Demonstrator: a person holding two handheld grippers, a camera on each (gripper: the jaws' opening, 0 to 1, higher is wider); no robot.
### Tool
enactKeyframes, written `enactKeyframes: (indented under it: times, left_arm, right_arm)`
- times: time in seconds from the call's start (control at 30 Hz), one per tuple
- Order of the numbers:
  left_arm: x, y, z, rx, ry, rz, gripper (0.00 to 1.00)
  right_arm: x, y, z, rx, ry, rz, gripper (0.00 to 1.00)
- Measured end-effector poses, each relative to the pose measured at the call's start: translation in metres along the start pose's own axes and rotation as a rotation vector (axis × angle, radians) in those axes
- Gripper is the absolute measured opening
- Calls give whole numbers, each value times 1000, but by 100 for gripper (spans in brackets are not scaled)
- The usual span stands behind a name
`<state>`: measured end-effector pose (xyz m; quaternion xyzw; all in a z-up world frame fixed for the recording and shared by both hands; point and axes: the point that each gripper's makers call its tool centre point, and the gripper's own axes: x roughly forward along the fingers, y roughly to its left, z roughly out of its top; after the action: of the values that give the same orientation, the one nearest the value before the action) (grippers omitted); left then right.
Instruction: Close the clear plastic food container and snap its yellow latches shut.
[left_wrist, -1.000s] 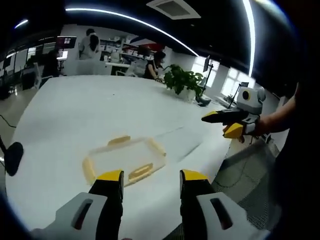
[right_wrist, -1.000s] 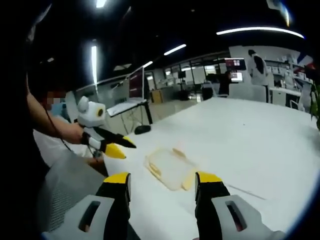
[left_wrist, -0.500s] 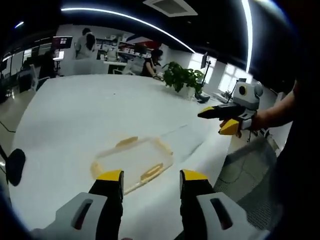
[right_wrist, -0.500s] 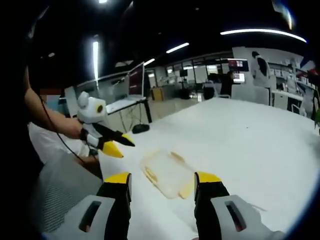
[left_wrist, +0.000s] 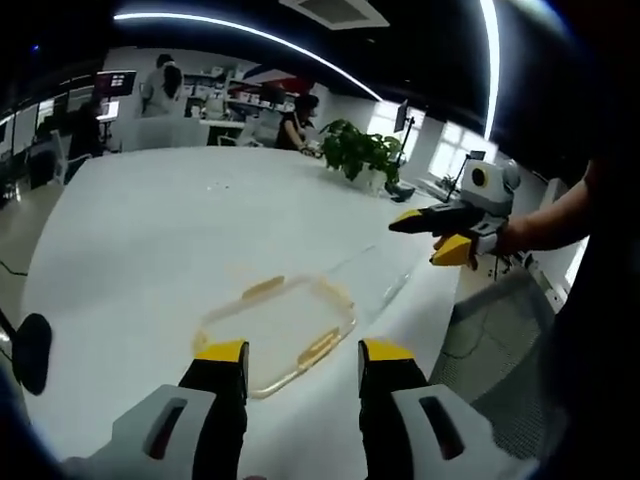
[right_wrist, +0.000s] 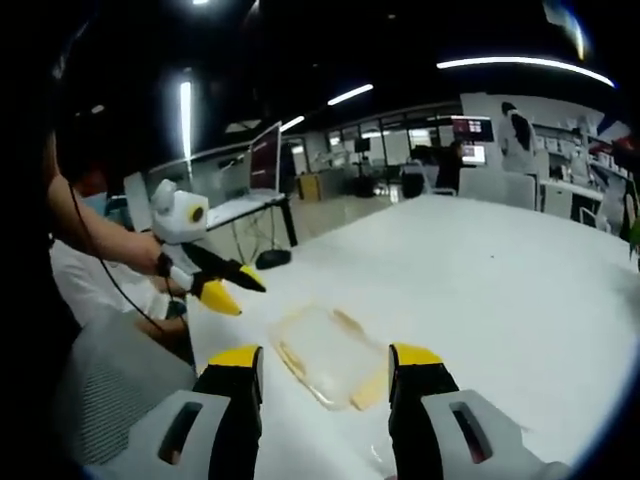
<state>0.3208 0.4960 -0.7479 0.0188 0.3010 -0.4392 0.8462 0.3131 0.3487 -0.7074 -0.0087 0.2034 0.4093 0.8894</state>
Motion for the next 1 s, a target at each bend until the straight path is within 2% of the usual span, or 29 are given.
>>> enactKeyframes:
  times: [0.33, 0.67, 1.0]
  left_arm:
    - [0, 6, -1, 17, 19, -21, 43]
    - [-1, 31, -1, 54, 45, -25, 43]
    - [3, 34, -5, 108, 86, -65, 43]
  right_arm:
    - [10, -5, 4, -17, 16, 3, 51]
    - [23, -5, 5, -26, 41, 16, 50]
    - [30, -7, 4, -21, 58, 24, 50]
